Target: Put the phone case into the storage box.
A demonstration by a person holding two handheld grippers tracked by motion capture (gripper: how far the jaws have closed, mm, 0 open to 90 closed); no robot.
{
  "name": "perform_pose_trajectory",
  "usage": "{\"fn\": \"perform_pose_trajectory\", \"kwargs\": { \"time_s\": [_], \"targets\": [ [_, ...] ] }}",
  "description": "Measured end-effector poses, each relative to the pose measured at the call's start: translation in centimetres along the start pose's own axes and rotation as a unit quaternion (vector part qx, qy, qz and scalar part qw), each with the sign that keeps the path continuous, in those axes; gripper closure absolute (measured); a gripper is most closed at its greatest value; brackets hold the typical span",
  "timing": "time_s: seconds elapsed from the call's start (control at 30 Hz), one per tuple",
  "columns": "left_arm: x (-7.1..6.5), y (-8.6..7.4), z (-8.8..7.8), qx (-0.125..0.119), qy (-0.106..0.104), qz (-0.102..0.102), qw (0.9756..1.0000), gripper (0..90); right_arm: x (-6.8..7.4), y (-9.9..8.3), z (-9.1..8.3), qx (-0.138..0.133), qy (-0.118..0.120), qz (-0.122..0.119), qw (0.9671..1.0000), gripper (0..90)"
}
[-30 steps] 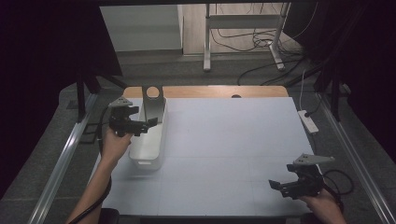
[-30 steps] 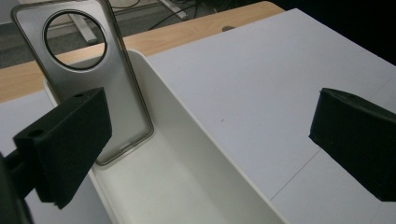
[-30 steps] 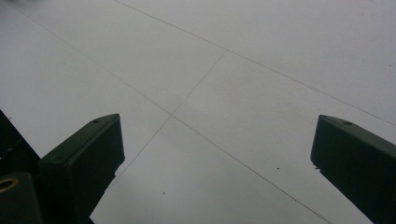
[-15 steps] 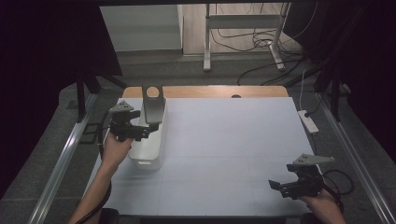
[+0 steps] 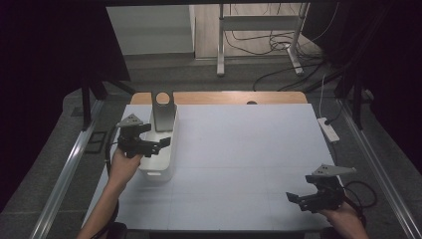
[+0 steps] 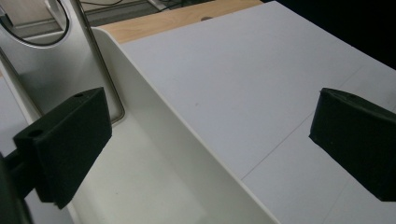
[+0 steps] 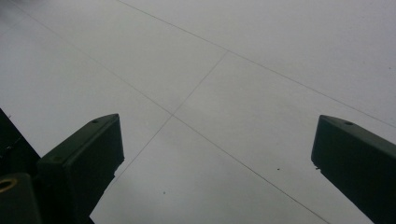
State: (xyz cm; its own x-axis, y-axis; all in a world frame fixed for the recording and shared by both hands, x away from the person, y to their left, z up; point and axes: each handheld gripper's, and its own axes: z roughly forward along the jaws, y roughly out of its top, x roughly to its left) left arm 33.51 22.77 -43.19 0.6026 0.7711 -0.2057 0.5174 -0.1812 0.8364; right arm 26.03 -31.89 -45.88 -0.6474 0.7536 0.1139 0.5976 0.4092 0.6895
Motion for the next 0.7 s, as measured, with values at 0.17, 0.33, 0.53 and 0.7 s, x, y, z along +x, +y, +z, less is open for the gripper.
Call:
{"fn": "perform_pose_trajectory", "kwargs": {
  "time_s": [0.17, 0.33, 0.53, 0.7],
  "targets": [
    [-0.6, -0.4, -0.3, 0.002, -0.004, 0.001, 1.0000, 0.0, 0.0, 0.0, 0.0, 0.002, 0.000, 0.000, 1.0000, 2.8],
    [-0.9, -0.8, -0.6, 0.003, -0.005, 0.002, 1.0000, 0.0, 0.0, 0.0, 0.0, 0.003, -0.001, -0.002, 1.0000, 2.7],
    [-1.1, -1.0, -1.0, 0.002, -0.006, 0.002, 1.0000, 0.0, 0.0, 0.0, 0.0, 0.004, 0.000, -0.002, 1.0000, 2.8],
    [-1.4, -1.2, -1.2, 0.003, -0.006, 0.006, 1.0000, 0.0, 0.0, 0.0, 0.0, 0.004, 0.000, -0.002, 1.0000, 2.8]
  ]
}}
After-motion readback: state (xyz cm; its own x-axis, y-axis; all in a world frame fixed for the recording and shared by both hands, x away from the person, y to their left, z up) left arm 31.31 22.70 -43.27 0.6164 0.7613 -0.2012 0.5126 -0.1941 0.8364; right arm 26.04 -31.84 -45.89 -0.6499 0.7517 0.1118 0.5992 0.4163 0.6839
